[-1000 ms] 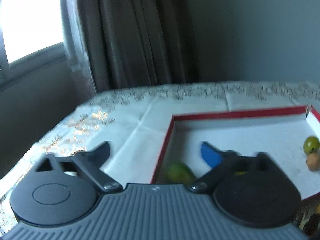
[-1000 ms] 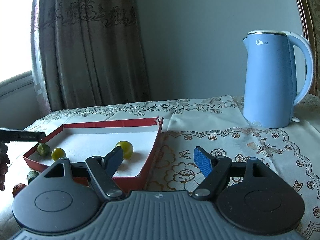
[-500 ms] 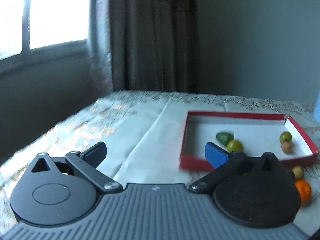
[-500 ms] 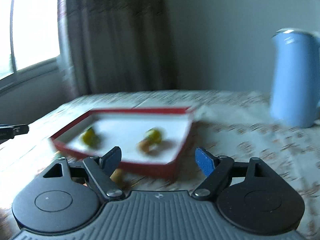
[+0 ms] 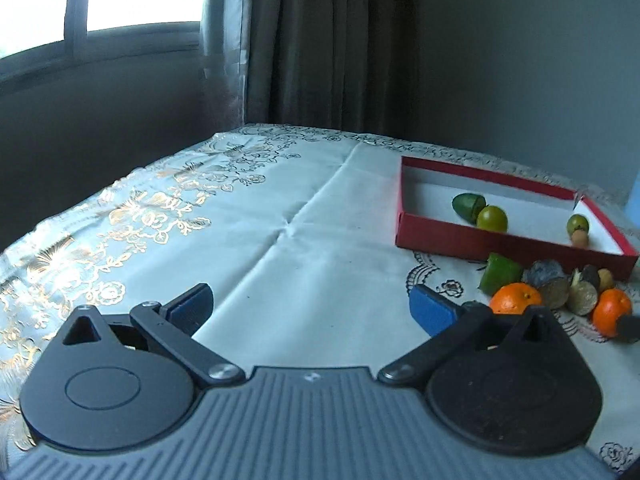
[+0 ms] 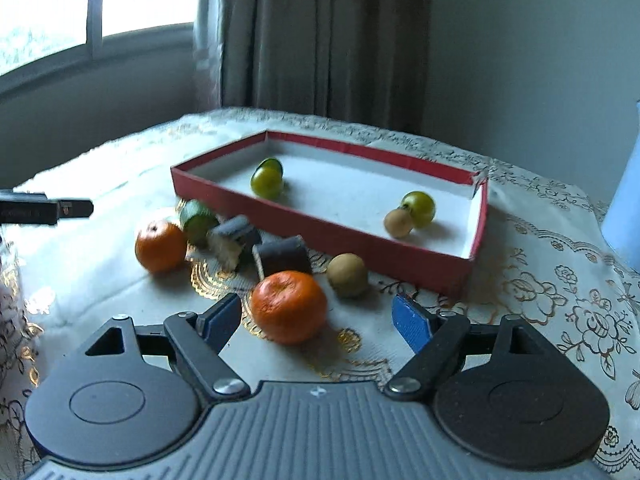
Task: Organize fruits
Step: 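Move the right tool to the mandarin orange and close on it, then carry the mandarin into the red box and open the right tool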
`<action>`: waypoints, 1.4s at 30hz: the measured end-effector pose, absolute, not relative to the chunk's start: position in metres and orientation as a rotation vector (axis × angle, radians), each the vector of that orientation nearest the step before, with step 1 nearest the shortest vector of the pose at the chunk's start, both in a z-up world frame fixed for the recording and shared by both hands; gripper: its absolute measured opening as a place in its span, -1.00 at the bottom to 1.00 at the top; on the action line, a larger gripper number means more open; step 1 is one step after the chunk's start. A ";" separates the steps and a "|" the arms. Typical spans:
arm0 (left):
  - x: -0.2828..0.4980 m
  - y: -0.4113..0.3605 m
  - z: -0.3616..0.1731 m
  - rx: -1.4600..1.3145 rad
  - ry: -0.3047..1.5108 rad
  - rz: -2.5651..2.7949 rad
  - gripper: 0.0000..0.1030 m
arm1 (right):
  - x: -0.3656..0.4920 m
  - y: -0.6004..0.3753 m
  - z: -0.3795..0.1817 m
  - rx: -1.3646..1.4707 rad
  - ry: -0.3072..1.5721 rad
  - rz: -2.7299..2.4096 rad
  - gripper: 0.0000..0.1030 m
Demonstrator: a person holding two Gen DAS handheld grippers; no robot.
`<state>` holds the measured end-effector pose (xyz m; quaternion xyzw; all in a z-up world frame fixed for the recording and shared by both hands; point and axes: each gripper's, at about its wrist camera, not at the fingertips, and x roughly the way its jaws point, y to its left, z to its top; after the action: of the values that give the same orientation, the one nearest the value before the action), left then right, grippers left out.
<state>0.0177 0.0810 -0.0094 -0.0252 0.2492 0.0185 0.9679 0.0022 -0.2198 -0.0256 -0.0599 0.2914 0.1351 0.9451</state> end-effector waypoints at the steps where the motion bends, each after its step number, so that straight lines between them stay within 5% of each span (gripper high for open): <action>1: 0.017 0.083 -0.010 -0.060 0.502 0.044 1.00 | 0.004 -0.217 -0.027 -0.133 0.598 0.276 0.59; 15: 0.020 0.087 -0.010 -0.099 0.521 0.018 1.00 | 0.024 -0.202 -0.034 -0.168 0.659 0.291 -0.14; 42: 0.019 0.084 -0.011 -0.086 0.520 0.000 1.00 | 0.084 -0.206 0.014 -0.130 0.458 0.079 -0.16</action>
<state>0.0193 0.0842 -0.0107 -0.0424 0.2568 -0.0002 0.9655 0.0843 -0.2057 0.0140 -0.0643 0.2266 0.0390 0.9711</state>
